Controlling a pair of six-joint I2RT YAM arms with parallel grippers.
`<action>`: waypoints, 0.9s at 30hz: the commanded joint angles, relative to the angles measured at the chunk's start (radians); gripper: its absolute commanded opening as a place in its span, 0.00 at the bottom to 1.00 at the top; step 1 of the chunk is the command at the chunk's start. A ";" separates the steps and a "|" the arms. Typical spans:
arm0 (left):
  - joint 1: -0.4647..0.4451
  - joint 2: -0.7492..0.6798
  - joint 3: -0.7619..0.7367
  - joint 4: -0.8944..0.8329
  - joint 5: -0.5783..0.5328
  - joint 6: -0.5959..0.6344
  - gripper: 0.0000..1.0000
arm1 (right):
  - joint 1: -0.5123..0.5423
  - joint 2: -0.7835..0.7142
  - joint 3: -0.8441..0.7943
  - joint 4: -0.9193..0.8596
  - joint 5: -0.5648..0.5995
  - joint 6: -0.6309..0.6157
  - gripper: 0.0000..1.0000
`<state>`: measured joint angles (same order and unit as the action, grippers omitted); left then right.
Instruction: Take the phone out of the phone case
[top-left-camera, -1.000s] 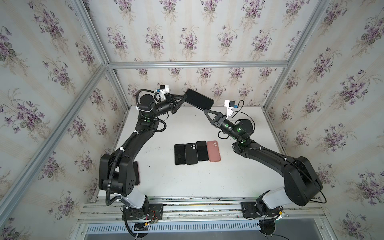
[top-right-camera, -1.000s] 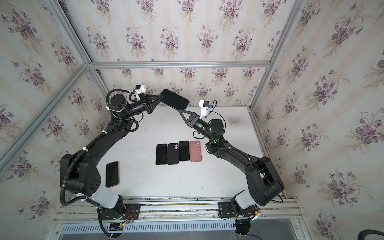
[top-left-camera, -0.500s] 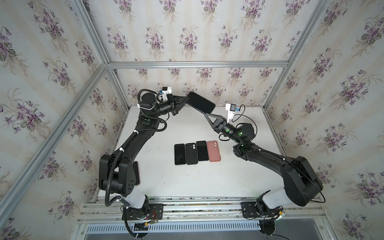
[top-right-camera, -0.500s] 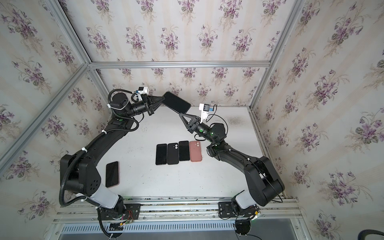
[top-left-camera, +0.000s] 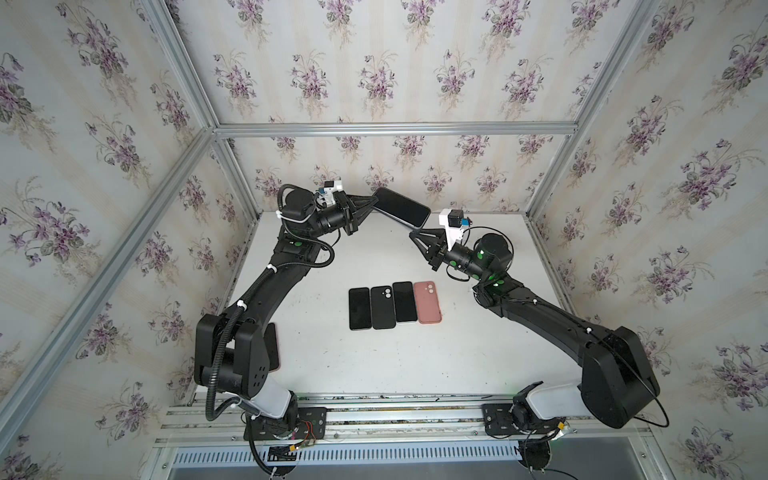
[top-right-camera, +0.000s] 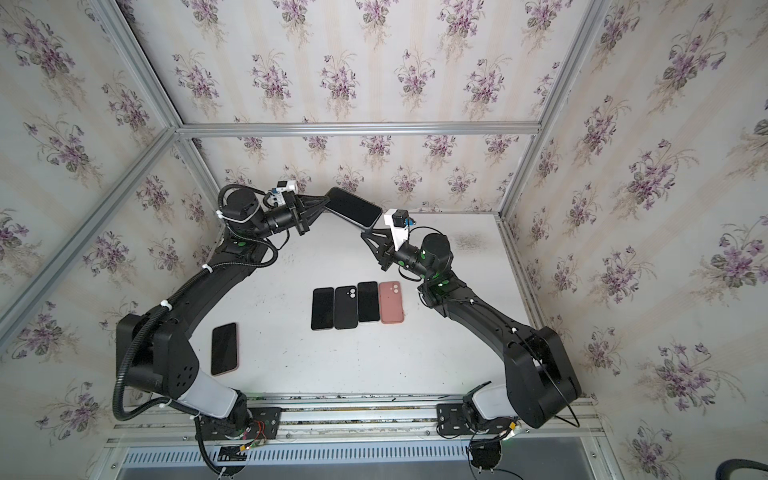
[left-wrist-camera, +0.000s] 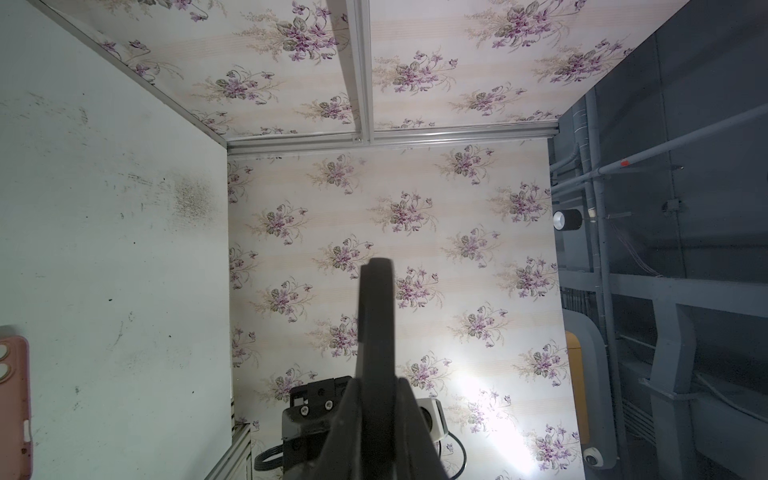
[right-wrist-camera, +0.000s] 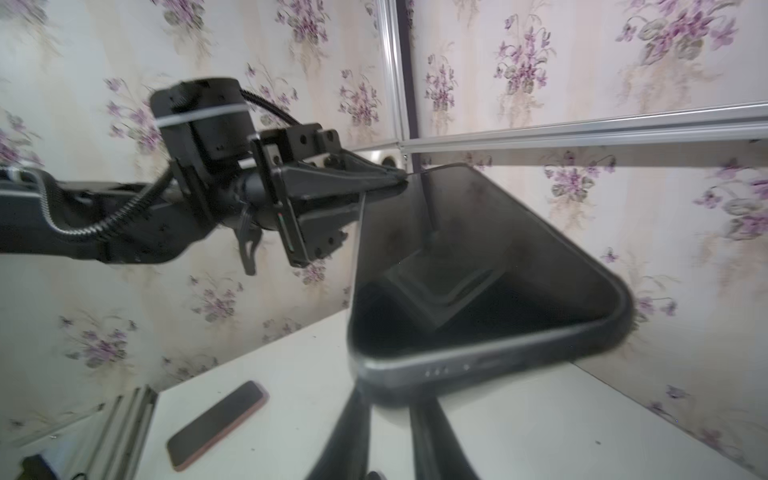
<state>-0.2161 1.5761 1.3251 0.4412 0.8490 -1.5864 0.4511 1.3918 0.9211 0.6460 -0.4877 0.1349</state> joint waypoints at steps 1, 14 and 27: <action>-0.005 -0.008 0.023 0.076 0.074 -0.053 0.00 | -0.024 -0.040 -0.015 -0.073 0.114 -0.087 0.34; -0.014 -0.019 0.415 -0.823 0.149 1.068 0.00 | -0.287 -0.280 -0.067 -0.539 -0.194 -0.281 0.74; -0.099 -0.109 0.496 -1.353 0.022 1.829 0.00 | -0.196 -0.165 0.144 -1.040 -0.449 -0.695 0.71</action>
<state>-0.3084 1.4754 1.8122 -0.8204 0.8841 0.0711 0.2455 1.2224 1.0534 -0.3489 -0.8581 -0.5163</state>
